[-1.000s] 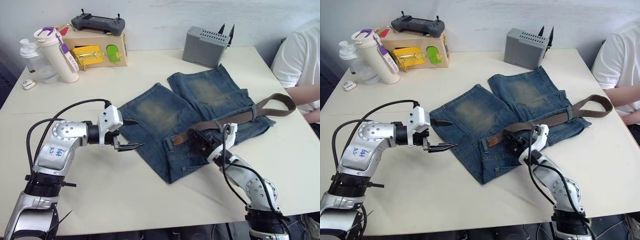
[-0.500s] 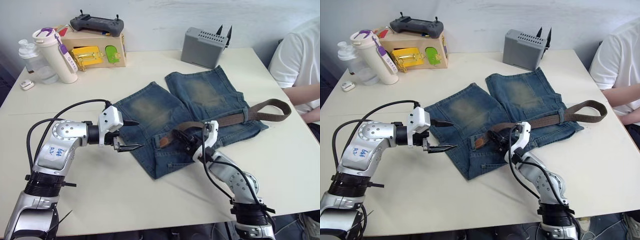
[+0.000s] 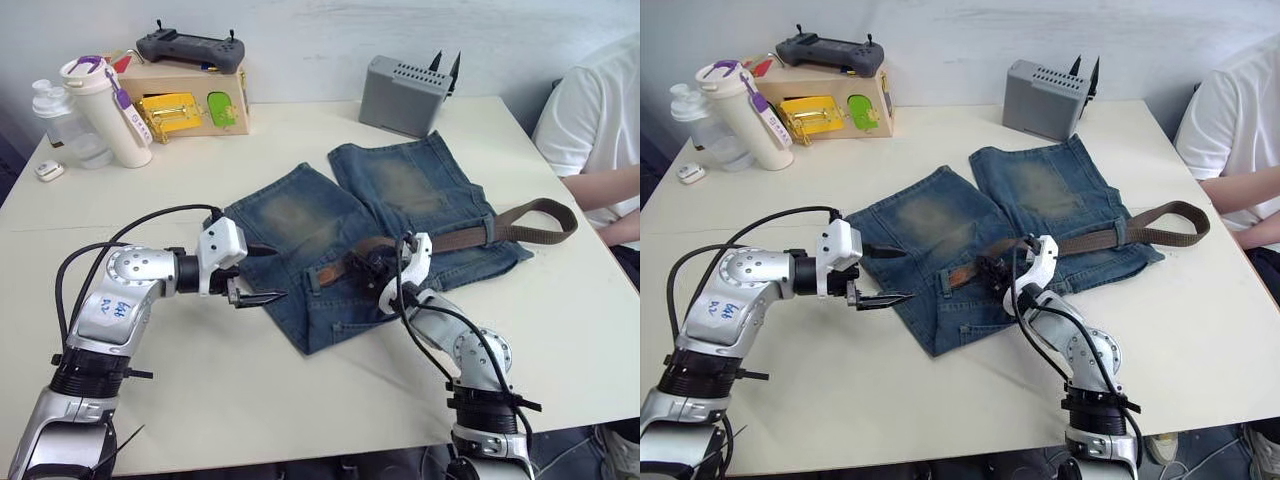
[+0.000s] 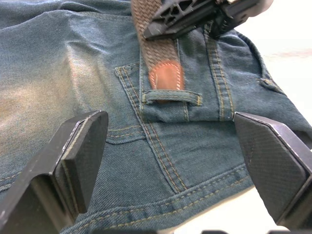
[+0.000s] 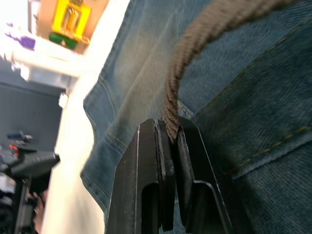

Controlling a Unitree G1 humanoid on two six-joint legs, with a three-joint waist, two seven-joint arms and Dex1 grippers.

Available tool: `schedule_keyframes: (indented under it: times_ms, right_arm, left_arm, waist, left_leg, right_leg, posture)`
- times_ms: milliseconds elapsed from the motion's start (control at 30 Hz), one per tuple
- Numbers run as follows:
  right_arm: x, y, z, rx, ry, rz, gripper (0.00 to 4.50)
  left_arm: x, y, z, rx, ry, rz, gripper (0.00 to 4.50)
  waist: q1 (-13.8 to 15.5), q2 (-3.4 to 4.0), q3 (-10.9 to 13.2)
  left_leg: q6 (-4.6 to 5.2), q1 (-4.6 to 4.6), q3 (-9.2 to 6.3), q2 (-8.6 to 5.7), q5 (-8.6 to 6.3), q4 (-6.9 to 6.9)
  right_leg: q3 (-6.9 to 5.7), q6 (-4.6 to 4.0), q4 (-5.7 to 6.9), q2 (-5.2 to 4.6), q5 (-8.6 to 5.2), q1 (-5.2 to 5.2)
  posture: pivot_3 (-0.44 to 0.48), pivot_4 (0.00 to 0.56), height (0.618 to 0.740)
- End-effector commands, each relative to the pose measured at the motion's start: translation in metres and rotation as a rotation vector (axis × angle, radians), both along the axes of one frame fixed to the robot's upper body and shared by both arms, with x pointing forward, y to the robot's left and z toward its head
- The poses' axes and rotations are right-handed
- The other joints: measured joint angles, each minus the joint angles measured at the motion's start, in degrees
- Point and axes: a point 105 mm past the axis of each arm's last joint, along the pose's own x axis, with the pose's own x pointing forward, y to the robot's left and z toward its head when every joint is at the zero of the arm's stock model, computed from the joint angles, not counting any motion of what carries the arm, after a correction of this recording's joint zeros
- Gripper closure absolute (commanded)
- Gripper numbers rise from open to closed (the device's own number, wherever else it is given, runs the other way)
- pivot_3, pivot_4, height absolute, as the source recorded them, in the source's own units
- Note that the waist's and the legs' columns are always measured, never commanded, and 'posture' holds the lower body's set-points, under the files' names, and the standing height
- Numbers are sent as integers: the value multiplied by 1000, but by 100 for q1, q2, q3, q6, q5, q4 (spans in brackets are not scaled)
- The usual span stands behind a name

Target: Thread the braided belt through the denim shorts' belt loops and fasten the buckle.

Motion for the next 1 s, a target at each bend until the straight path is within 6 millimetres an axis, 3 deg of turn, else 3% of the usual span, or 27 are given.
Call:
schedule_keyframes:
  times_ms: [33, 100, 233, 333, 400, 633, 833, 900, 933, 967, 1000]
  right_arm:
    - [-8, 15, -14, -92, 10, 79, 4444]
    - [-8, 15, -17, -121, 20, 85, 4444]
    - [-8, 11, 0, 2, -12, 73, 2895]
    - [-6, -3, 6, 2, -18, 28, 1291]
    - [-7, -9, 9, 24, -11, 10, 522]
    - [-10, -36, 24, 125, -6, -67, 522]
    - [-13, -41, 32, 160, -6, -74, 522]
    - [-13, -40, 30, 157, 6, -70, 1021]
    - [-14, -39, 27, 149, 16, -65, 1557]
    - [-14, -37, 24, 144, 24, -60, 1699]
    - [-14, -35, 22, 146, 30, -54, 2121]
  left_arm:
    - [-3, -5, 6, -3, -43, -18, 0]
    - [-3, -5, 6, -5, -43, -16, 0]
    - [-3, -4, 6, -4, -43, -14, 0]
    - [-3, -4, 6, -1, -42, -16, 0]
    - [-2, -4, 6, 0, -43, -18, 0]
    - [0, -6, 7, 2, -44, -30, 0]
    - [1, -6, 7, 7, -44, -37, 0]
    - [1, -7, 6, 10, -43, -40, 0]
    - [1, -7, 6, 11, -44, -41, 0]
    - [1, -7, 6, 12, -44, -41, 0]
    - [1, -7, 6, 13, -45, -41, 0]
  waist:
    - [-18, 0, 0]
    - [-36, -1, -1]
    - [-20, 2, 1]
    - [-21, 6, 4]
    - [-2, 6, 4]
    - [94, 8, 5]
    - [115, 13, 8]
    - [117, 16, 10]
    - [117, 16, 10]
    - [117, 16, 10]
    - [116, 16, 10]
  left_leg:
    - [-2, 1, 0, 0, 1, -8]
    - [-6, 3, 1, 0, 4, -20]
    - [-14, 5, 2, 0, 10, -31]
    - [-16, 4, 2, 0, 12, -36]
    - [-16, 2, 2, -1, 12, -35]
    - [-11, -4, 2, -7, 12, -35]
    - [-10, -6, 2, -6, 11, -36]
    - [-10, -6, 2, -6, 11, -36]
    - [-10, -7, 2, -6, 11, -36]
    - [-10, -7, 2, -6, 11, -36]
    - [-10, -8, 2, -6, 11, -36]
  right_leg:
    - [0, 0, -4, 1, 0, 0]
    - [0, 0, -9, 2, 0, -2]
    - [0, 0, -7, 3, 0, -7]
    - [0, 0, -7, 3, 0, -10]
    - [0, 0, -9, 3, 0, -10]
    - [0, 0, -14, -2, 0, -10]
    - [0, 0, -16, 0, 0, -13]
    - [0, 0, -16, 0, 0, -14]
    - [0, 0, -17, 1, 0, -14]
    - [0, 0, -17, 1, 0, -14]
    - [0, 0, -18, 1, 0, -15]
  posture:
    - [0, 150, 735]
    - [0, 150, 735]
    - [0, 150, 735]
    - [0, 150, 735]
    - [0, 150, 735]
    - [0, 150, 735]
    - [0, 150, 735]
    - [0, 150, 735]
    - [0, 150, 735]
    - [0, 150, 735]
    - [0, 150, 735]
